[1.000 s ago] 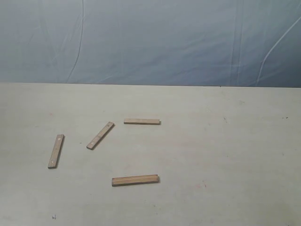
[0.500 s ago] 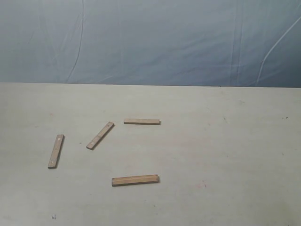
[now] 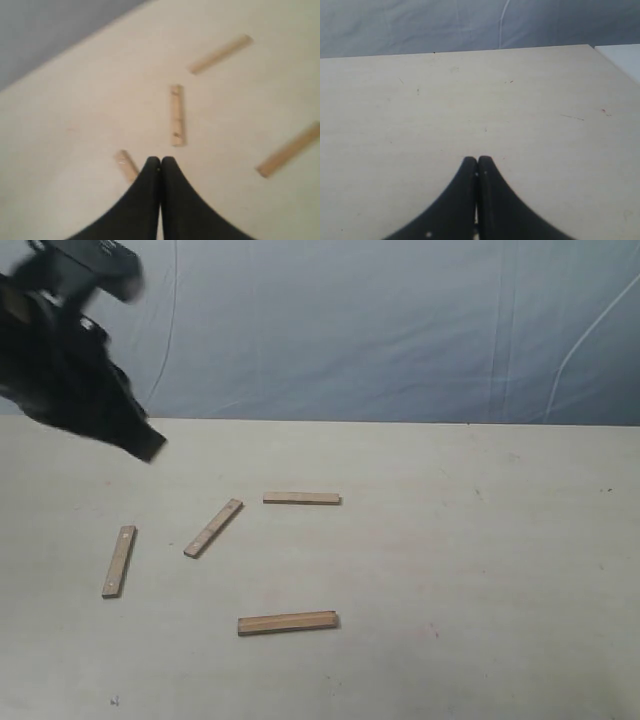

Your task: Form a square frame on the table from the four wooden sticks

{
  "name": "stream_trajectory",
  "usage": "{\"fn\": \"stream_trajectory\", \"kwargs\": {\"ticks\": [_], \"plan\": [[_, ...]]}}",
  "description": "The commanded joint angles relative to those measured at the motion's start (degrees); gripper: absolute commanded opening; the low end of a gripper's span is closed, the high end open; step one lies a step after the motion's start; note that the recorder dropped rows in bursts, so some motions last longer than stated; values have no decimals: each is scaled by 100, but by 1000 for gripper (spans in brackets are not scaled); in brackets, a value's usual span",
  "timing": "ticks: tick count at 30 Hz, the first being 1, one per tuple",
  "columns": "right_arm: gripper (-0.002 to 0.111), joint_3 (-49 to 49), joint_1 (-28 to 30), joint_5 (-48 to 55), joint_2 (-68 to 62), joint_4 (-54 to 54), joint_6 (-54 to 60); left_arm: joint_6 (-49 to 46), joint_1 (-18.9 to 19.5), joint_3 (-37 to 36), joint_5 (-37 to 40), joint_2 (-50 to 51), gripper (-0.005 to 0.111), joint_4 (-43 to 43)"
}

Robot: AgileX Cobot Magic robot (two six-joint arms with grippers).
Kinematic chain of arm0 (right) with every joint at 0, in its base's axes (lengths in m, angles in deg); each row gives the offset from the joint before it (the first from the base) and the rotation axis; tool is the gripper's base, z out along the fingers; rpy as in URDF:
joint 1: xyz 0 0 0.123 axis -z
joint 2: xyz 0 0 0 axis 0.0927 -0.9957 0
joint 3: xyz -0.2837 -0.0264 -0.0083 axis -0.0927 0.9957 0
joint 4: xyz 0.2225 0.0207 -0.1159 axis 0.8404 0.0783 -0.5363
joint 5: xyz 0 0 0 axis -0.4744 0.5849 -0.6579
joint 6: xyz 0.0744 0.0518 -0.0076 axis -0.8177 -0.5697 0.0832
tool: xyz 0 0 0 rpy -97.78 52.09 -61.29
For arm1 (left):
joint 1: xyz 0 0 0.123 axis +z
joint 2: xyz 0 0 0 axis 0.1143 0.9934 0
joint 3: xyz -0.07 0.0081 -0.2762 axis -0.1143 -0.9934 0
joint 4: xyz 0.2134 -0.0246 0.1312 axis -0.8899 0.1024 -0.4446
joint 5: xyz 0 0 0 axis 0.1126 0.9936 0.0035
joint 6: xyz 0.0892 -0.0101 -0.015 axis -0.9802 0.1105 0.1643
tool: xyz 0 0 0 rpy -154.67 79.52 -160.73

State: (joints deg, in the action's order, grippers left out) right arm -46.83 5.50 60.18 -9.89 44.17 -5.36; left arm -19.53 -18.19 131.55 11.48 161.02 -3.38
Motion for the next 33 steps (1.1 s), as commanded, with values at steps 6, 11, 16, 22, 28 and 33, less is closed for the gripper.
{"fn": "stream_trajectory", "kwargs": {"ticks": [6,11,16,22,28,33], "plan": [[-1,-5,-22,-32,44,18,11,-2063,-621,101,398,1627,9,1084],[-1,-5,-22,-32,44,18,11,-2798,-1145,101,113,2456,39,1098],[-1,-5,-22,-17,44,-21,11,-2875,-1649,293,-264,3459,56,979],[-1,-5,-22,-17,44,-21,11,-1689,-1649,784,-336,4137,56,325],[-1,-5,-22,-17,44,-21,11,-986,-1649,879,-354,4285,54,-170],[-1,-5,-22,-33,44,5,11,-986,-1649,879,-345,4375,48,21]]}}
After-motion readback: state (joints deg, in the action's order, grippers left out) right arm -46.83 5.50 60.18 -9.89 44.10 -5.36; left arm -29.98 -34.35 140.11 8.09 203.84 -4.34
